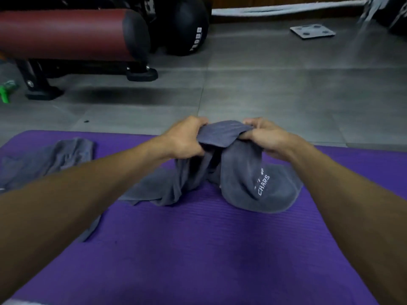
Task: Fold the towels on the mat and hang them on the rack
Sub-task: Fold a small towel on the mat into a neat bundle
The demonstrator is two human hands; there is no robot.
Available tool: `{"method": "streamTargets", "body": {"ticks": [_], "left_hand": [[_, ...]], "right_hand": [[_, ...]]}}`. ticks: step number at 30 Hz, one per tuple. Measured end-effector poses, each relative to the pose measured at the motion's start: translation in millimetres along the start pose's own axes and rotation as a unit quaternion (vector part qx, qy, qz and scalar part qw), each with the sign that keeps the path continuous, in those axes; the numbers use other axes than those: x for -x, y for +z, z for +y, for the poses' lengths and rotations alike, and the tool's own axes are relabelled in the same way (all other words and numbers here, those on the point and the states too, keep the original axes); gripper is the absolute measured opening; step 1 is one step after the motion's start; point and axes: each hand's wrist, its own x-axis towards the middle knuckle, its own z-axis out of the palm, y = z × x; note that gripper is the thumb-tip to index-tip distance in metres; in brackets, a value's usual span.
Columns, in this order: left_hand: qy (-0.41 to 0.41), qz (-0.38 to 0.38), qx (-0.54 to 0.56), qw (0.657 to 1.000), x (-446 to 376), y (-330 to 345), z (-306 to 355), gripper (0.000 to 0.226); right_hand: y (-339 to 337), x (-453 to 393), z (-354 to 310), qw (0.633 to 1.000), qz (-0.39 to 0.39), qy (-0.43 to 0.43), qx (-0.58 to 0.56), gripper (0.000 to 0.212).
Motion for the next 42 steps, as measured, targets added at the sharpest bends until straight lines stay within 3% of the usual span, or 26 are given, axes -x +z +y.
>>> {"method": "streamTargets", "body": {"ticks": [2, 5, 10, 12, 15, 17, 19, 21, 24, 26, 27, 29, 30, 32, 34, 36, 37, 40, 42], "left_hand": [[-0.041, 0.013, -0.159, 0.986, 6.5, 11.9, -22.5, 0.019], [-0.12, 0.015, -0.209, 0.97, 19.2, 31.4, -46.6, 0.008], [-0.137, 0.029, -0.035, 0.989, 23.4, 36.1, -75.6, 0.004], [-0.134, 0.06, 0.077, 0.986, 16.7, 29.5, -74.5, 0.003], [-0.105, 0.101, 0.121, 0.982, 6.3, 7.3, -51.4, 0.016], [-0.088, 0.105, 0.179, 0.974, 3.3, -9.1, -29.9, 0.024], [-0.076, 0.044, 0.306, 0.948, 0.9, -27.1, -7.8, 0.024], [-0.071, -0.059, 0.404, 0.91, 1.9, -46.1, 6.3, 0.019], [-0.06, -0.235, 0.435, 0.867, 11.2, -70.6, 24.2, 0.033], [-0.063, -0.284, 0.404, 0.868, 17.6, -78.0, 33.2, 0.039], [-0.073, -0.277, 0.361, 0.887, 17.3, -75.9, 34.0, 0.035], [-0.066, -0.188, 0.153, 0.968, 11.0, -59.9, 26.8, 0.029], [-0.048, -0.129, 0.03, 0.99, 6.4, -45.9, 20.1, 0.028], [-0.008, -0.074, -0.084, 0.994, 4.6, -11.3, 6.2, 0.028], [-0.006, -0.12, -0.111, 0.987, 8.1, 22.6, -8.1, 0.048], [-0.004, -0.175, -0.157, 0.972, 13.2, 51.5, -22.5, 0.063], [0.007, -0.188, -0.176, 0.966, 17.1, 63.6, -28.5, 0.062], [0.05, -0.21, -0.183, 0.959, 31.1, 95.9, -31.2, 0.044], [0.083, -0.226, -0.184, 0.953, 38.1, 121.1, -19.4, 0.04]], "right_hand": [[-7.6, -1.6, 8.1, 0.997, 0.031, 0.007, -0.071, 0.01], [-20.0, -0.6, 17.9, 0.988, 0.108, 0.005, -0.109, 0.018], [-51.0, 8.8, 11.4, 0.973, 0.226, -0.014, -0.038, 0.021], [-63.9, 15.7, -0.5, 0.972, 0.232, -0.004, 0.027, 0.022], [-76.7, 37.1, -18.5, 0.964, 0.232, 0.02, 0.13, 0.015], [-87.3, 60.0, -31.5, 0.947, 0.227, 0.05, 0.223, 0.023], [-102.9, 86.0, -47.0, 0.924, 0.208, 0.096, 0.307, 0.029], [-119.0, 106.4, -62.6, 0.896, 0.168, 0.15, 0.382, 0.02], [-136.1, 127.9, -85.8, 0.873, 0.131, 0.234, 0.408, 0.026], [-139.1, 133.5, -93.3, 0.86, 0.12, 0.255, 0.424, 0.027], [-138.1, 131.5, -93.1, 0.85, 0.121, 0.248, 0.449, 0.028], [-130.2, 123.0, -78.0, 0.816, 0.153, 0.2, 0.521, 0.029], [-124.7, 118.0, -61.2, 0.801, 0.168, 0.173, 0.549, 0.032], [-108.9, 111.3, -20.5, 0.797, 0.161, 0.152, 0.562, 0.047], [-94.2, 108.3, 17.6, 0.788, 0.064, 0.169, 0.589, 0.064], [-81.5, 109.3, 42.7, 0.75, -0.049, 0.163, 0.639, 0.069], [-73.6, 114.0, 50.2, 0.739, -0.085, 0.14, 0.653, 0.066], [-58.1, 144.3, 82.9, 0.769, -0.128, 0.09, 0.62, 0.059], [-54.7, 177.1, 120.4, 0.765, -0.133, 0.116, 0.62, 0.077]]}}
